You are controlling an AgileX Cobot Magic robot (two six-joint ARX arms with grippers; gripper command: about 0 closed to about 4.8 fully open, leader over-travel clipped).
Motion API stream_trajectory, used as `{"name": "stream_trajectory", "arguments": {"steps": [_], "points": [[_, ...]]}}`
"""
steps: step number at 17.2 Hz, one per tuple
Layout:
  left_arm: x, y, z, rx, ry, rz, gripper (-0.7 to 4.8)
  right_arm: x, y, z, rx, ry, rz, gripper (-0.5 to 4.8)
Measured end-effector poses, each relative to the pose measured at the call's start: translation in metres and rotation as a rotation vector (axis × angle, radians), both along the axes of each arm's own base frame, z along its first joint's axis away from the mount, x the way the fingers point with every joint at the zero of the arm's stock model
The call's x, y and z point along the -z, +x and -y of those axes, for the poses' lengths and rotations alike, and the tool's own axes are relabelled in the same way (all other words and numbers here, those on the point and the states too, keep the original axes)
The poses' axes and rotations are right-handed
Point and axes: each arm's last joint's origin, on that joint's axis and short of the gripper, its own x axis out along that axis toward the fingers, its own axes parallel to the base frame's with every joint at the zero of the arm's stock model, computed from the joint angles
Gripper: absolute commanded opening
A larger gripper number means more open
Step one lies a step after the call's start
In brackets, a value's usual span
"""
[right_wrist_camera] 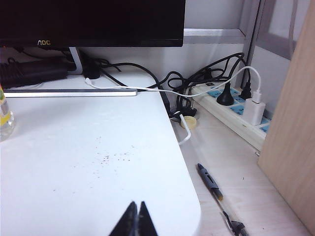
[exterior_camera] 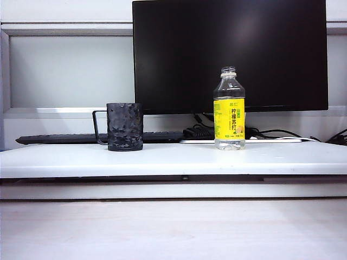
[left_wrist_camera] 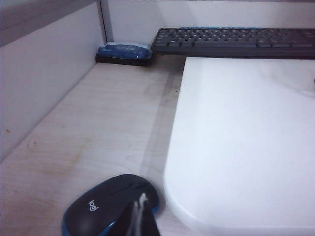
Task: Carefully pick up the bottle and pour some water from the bottle into the cup.
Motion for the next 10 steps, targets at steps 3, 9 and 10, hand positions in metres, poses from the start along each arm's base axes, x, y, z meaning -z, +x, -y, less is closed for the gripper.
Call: {"name": "stream_trajectory", "arguments": {"steps": [3, 9, 10], "points": [[0.0000, 0.0000, 0.0000, 0.000, 0.000, 0.000, 0.21, 0.0013, 0.0000, -0.0001, -0.002, -0.001, -0.013, 0.12], [0.0000, 0.0000, 0.0000, 0.000, 0.000, 0.000, 0.21, 0.0051, -0.0001, -0.0009, -0.030, -0.003, -0.051, 0.12], [0.0000, 0.0000, 0.0000, 0.000, 0.000, 0.000, 0.21, 0.0049, 0.0000, -0.0015, -0.049, -0.003, -0.051, 0.12]]}}
